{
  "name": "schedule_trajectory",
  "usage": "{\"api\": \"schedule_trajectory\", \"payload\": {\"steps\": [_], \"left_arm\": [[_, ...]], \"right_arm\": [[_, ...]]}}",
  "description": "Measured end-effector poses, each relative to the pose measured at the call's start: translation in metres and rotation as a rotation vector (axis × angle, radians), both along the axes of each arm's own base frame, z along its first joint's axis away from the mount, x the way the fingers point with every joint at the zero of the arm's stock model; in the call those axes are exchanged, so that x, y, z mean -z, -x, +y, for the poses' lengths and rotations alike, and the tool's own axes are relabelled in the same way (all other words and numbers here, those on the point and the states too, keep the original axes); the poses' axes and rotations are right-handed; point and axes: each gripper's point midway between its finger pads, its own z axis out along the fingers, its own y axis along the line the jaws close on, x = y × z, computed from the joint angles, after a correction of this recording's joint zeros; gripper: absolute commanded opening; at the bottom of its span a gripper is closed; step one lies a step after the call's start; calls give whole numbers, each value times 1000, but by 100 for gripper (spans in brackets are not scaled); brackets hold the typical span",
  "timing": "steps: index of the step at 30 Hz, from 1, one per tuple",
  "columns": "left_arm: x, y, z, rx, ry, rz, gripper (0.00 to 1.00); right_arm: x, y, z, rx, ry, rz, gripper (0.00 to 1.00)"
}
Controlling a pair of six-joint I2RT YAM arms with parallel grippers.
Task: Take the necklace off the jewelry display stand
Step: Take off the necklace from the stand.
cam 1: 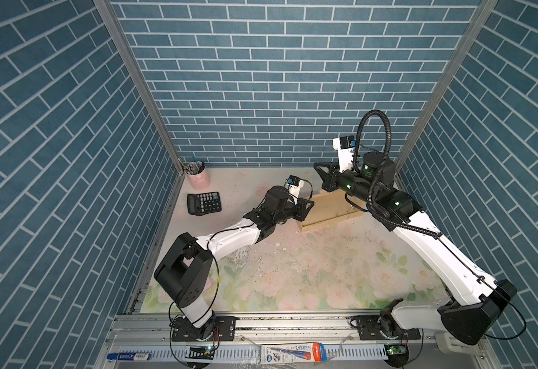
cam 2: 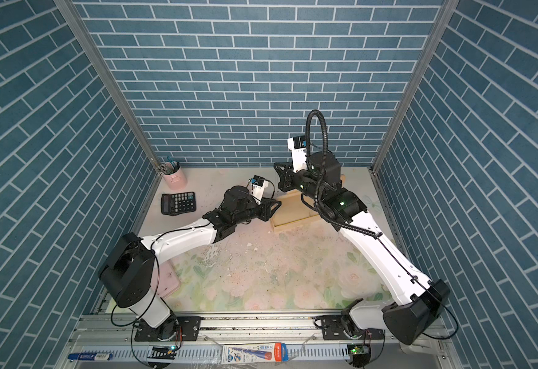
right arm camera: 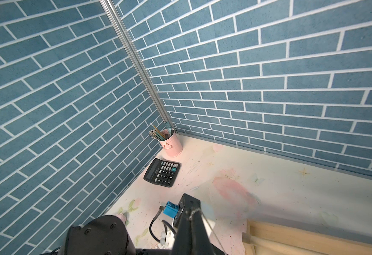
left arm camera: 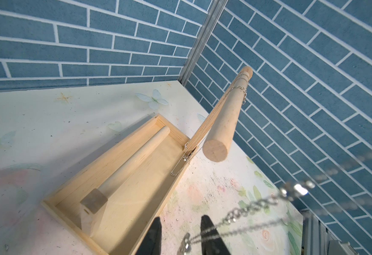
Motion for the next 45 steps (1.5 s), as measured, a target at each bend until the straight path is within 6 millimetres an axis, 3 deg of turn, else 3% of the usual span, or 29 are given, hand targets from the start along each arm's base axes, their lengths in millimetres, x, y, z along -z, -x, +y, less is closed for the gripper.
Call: {"api": "schedule_trajectory", "payload": {"steps": [14,45], "left_arm": [[-2,1,-1,10,7,-2,17],[-6,8,0,40,-16,-19,3]], "right_arm": [[0,0,0,-1,0,0,0],[0,0,1,-1,0,0,0]]}}
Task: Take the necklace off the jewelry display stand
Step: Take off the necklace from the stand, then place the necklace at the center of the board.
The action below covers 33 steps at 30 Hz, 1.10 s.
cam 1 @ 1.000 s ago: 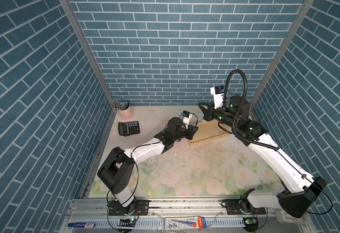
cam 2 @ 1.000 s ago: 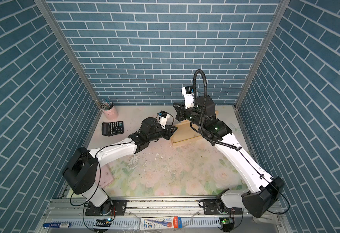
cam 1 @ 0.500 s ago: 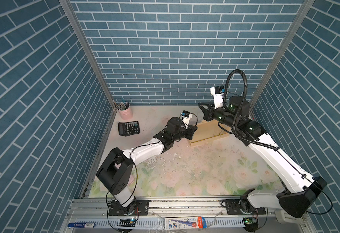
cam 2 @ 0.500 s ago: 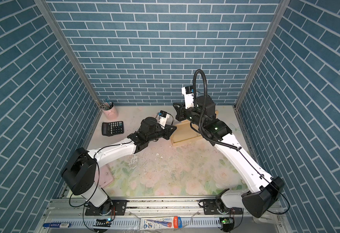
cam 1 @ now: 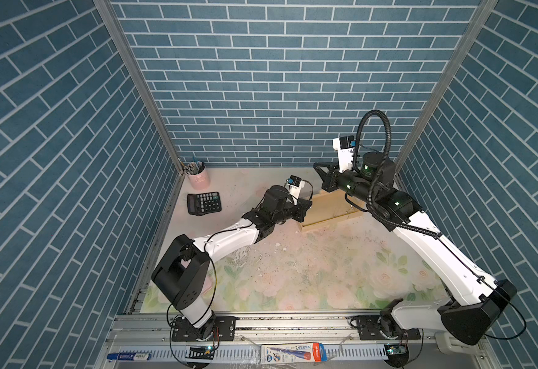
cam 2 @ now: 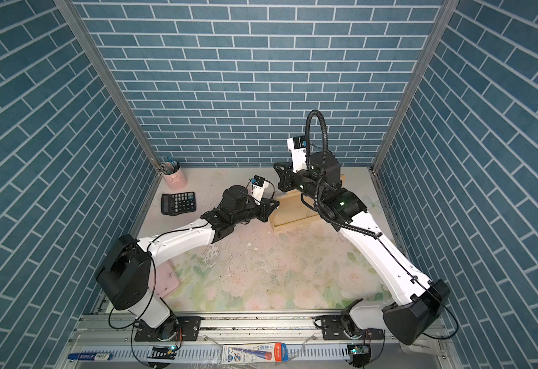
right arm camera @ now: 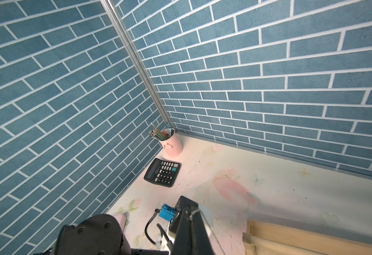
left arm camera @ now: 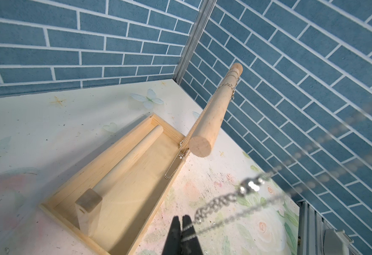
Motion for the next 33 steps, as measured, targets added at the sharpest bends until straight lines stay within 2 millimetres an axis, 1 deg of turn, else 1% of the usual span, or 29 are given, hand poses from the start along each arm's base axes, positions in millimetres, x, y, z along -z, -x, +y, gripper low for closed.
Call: {"api": "schedule_trajectory", "payload": {"steps": [5,10,14,18,23,28,31,33], "left_arm": [[0,7,1,30,-16,3,0],[-1,18,2,79,-38,10,0],[-1,28,5,117,-54,20,0],[4,39,18,133,-71,40,0],[17,51,41,134,-87,86,0],[39,65,59,132,-113,150,0],[54,73,69,126,-128,189,0],[66,77,79,107,-134,220,0]], "right_arm": [[0,0,0,0,-1,1,0],[2,1,3,-4,-13,12,0],[11,2,5,-4,-14,39,0],[22,3,9,-6,-13,68,0],[36,6,14,-13,-5,90,0],[52,5,24,-25,-7,124,0],[69,3,34,-36,8,157,0],[84,1,43,-45,21,184,0]]}}
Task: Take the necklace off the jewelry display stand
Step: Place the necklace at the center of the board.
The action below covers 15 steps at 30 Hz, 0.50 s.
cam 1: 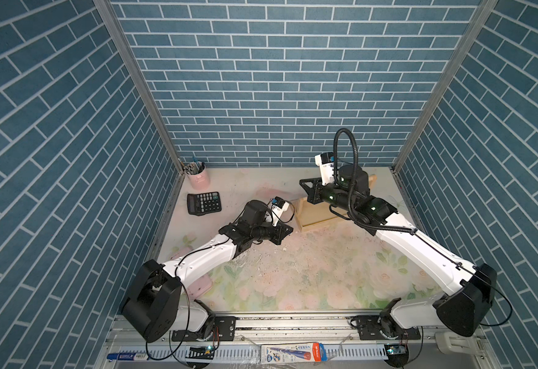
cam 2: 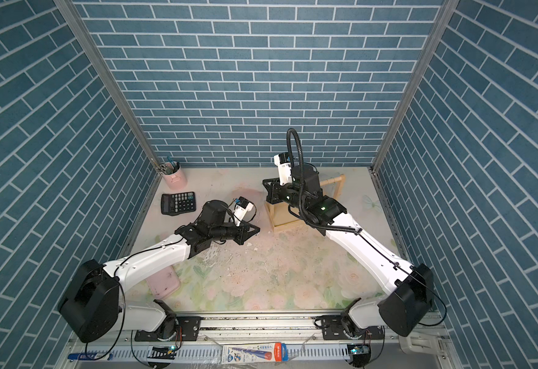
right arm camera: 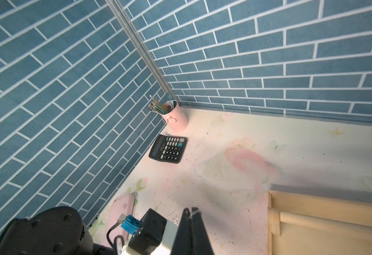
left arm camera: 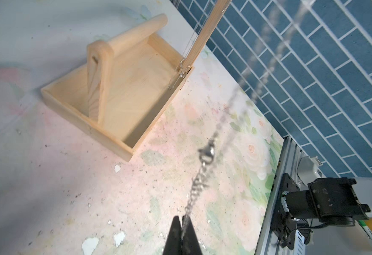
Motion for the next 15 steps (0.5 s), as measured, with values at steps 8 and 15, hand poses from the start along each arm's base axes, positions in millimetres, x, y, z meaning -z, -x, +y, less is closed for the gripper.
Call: {"api": "schedule_trajectory", "payload": {"steps": [8,15], "left_arm": [[41,15,42,-97,-21,94,0],[63,19,54,-118,-45,125,0]], "right_arm": [[57,-7,34,-44,67,90,0],[91,-20,66,-73,97,151,0]]}}
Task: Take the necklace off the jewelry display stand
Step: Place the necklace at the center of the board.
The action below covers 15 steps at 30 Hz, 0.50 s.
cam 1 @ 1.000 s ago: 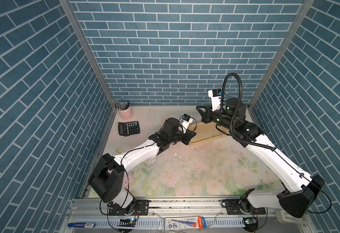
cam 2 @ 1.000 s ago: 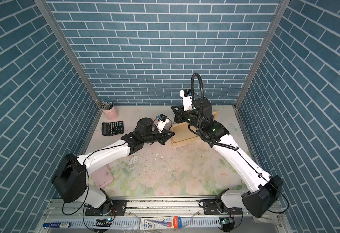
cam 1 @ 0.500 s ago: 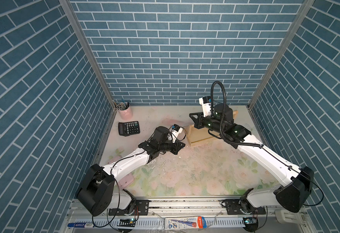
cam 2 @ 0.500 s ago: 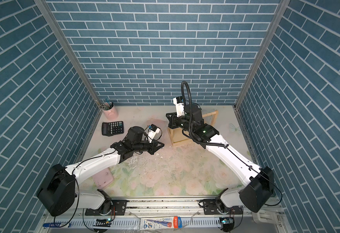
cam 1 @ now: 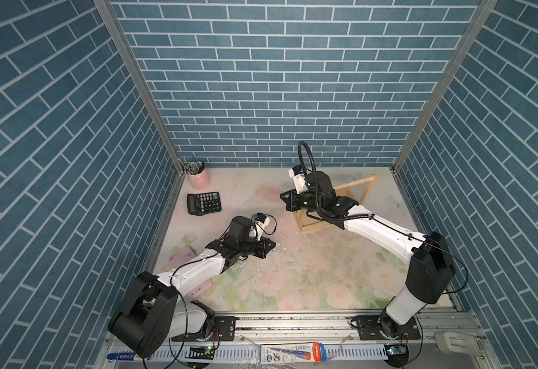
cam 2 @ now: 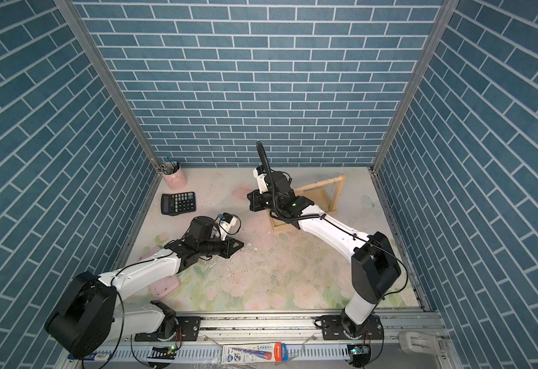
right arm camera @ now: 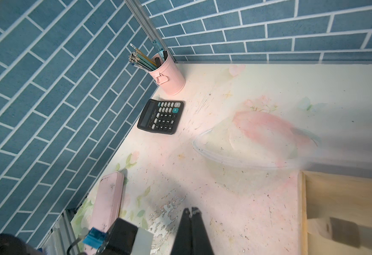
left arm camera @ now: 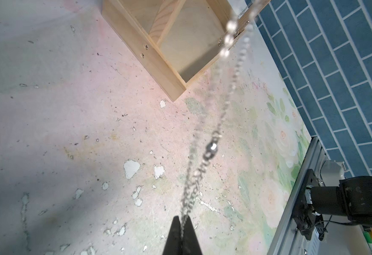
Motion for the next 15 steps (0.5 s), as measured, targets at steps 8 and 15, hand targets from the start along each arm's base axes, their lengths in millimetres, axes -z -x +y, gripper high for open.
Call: {"api": "schedule_trajectory", "payload": {"steps": [8,15], "left_arm": [[12,5,9,35,-34,-110,0],[10,-1,20,29,-77,-172,0]], "right_arm": [[18,-11,32,-41,6,34,0],[28,-22,51,-54,11,44,0]]}}
